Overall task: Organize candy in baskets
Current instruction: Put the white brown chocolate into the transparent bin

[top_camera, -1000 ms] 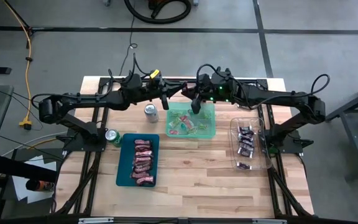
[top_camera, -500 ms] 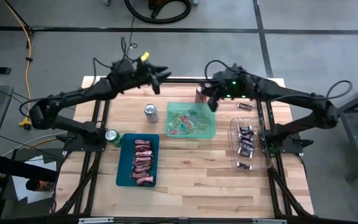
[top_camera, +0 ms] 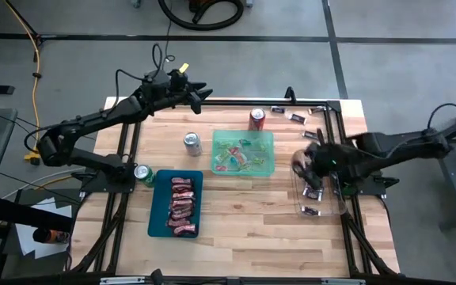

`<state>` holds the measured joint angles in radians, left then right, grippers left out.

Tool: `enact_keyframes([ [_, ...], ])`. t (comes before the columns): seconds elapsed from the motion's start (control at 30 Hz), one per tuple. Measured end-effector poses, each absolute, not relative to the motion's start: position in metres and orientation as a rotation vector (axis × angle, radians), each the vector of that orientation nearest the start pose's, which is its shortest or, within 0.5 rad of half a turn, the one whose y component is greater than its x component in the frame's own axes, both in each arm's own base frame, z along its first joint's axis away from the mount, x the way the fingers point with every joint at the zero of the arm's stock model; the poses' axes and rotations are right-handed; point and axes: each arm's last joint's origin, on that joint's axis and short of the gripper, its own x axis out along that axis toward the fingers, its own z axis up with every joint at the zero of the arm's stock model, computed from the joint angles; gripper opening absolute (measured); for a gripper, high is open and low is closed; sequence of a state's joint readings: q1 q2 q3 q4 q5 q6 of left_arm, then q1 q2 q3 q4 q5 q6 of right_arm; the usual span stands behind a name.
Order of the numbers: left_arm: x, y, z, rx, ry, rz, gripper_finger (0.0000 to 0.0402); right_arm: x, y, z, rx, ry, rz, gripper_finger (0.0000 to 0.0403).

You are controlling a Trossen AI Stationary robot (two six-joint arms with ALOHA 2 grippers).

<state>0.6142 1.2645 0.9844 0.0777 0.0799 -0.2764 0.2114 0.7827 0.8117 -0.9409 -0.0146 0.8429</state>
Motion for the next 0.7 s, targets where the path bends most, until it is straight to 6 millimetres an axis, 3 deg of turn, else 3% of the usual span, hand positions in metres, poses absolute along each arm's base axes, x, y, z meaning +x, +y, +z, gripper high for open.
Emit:
enact_keyframes([
  [0.1, 0.237, 0.165, 0.323, -0.342, 0.128, 0.559, 0.0203, 0.123, 0.046, 0.27, 0.691, 1.052, -0.045, 0.0001],
  [0.2, 0.238, 0.165, 0.322, -0.344, 0.133, 0.56, 0.0203, 0.115, 0.06, 0.247, 0.672, 1.241, 0.04, 0.0001],
  [0.33, 0.238, 0.165, 0.322, -0.344, 0.131, 0.562, 0.0203, 0.11, 0.068, 0.214, 0.627, 1.388, -0.011, 0.0001],
  [0.5, 0.238, 0.165, 0.322, -0.344, 0.133, 0.564, 0.0203, 0.112, 0.066, 0.186, 0.605, 1.425, -0.16, 0.0001],
  [0.7, 0.237, 0.166, 0.32, -0.345, 0.15, 0.612, 0.0203, 0.121, 0.072, 0.174, 0.532, 1.442, -0.05, 0.0001],
])
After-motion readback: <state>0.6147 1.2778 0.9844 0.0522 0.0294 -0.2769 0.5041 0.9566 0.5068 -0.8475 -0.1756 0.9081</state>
